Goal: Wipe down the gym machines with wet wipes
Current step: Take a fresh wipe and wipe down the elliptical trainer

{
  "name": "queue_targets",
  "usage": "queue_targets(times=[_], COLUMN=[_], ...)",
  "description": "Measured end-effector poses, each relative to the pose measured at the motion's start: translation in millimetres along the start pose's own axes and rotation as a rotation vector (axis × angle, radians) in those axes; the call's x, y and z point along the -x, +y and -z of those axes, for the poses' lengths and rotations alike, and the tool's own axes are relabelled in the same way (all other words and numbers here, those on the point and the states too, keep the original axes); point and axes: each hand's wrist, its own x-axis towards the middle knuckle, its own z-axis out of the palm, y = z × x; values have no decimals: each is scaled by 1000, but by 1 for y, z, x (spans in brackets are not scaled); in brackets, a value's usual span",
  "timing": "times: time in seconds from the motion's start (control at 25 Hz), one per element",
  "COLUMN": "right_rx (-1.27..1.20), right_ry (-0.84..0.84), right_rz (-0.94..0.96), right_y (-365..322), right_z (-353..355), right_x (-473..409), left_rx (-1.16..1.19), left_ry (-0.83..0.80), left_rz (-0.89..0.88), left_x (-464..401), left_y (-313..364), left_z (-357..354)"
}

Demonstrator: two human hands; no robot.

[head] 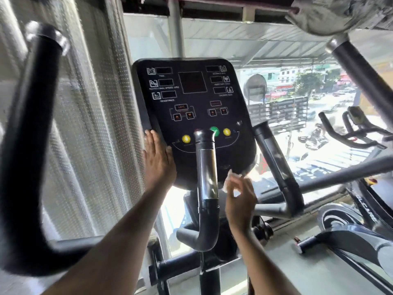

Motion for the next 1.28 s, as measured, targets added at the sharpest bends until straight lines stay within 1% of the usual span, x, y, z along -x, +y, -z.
queue_targets(times=[0.08,0.12,0.16,0.2,0.24,0.28,0.32,0.4,0.44,0.52,0.56,0.6,0.64,0.68,0.72,0.8,0.88,0.92,1.04,1.12,1.16,1.24,1.28], right_rx=[-11,-22,-33,-30,-17,-23,-71,-206,-208,-197,-221,-250,-275,-273,-252,-173,-16,90,456,650,715,751,745], right_ry=[-172,-260,-353,-450,-517,-530,-505,-394,-348,-272,-208,-144,-96,-82,-117,-304,-534,-618,-755,-848,-895,-911,-930], right_rz=[182,204,188,133,66,12,-23,-13,10,53,82,121,175,264,373,581,717,781,1008,1151,1187,1219,1202], right_y=[-15,-27,-38,-50,-59,-66,-72,-89,-97,-111,-117,-126,-135,-150,-166,-205,-230,-238,-240,-236,-234,-232,-231], right_z=[0,2,3,6,9,13,19,31,38,52,57,61,59,54,43,5,-52,-81,-158,-188,-196,-211,-213], right_x=[11,8,3,-4,-12,-22,-32,-51,-60,-76,-83,-91,-98,-106,-113,-127,-151,-164,-191,-192,-189,-187,-187], left_rx=[0,-16,-49,-94,-144,-198,-262,-441,-545,-701,-734,-734,-724,-706,-681,-622,-571,-555,-530,-516,-522,-499,-488], left_ry=[-70,-106,-142,-176,-209,-232,-240,-203,-169,-43,36,97,123,122,94,36,28,34,81,102,103,103,104], left_rz=[27,20,9,-7,-27,-55,-88,-185,-259,-393,-432,-434,-409,-372,-328,-274,-276,-282,-312,-302,-301,-293,-293], left_x=[21,30,38,43,48,51,53,54,54,50,42,32,20,7,-3,-14,-14,-11,-12,-14,-13,-10,-7], left_y=[9,16,23,32,43,56,69,90,98,107,105,102,96,88,82,74,71,70,63,61,61,60,61], left_z=[20,34,48,64,80,95,109,141,158,196,216,235,249,259,264,264,261,259,257,256,255,255,256])
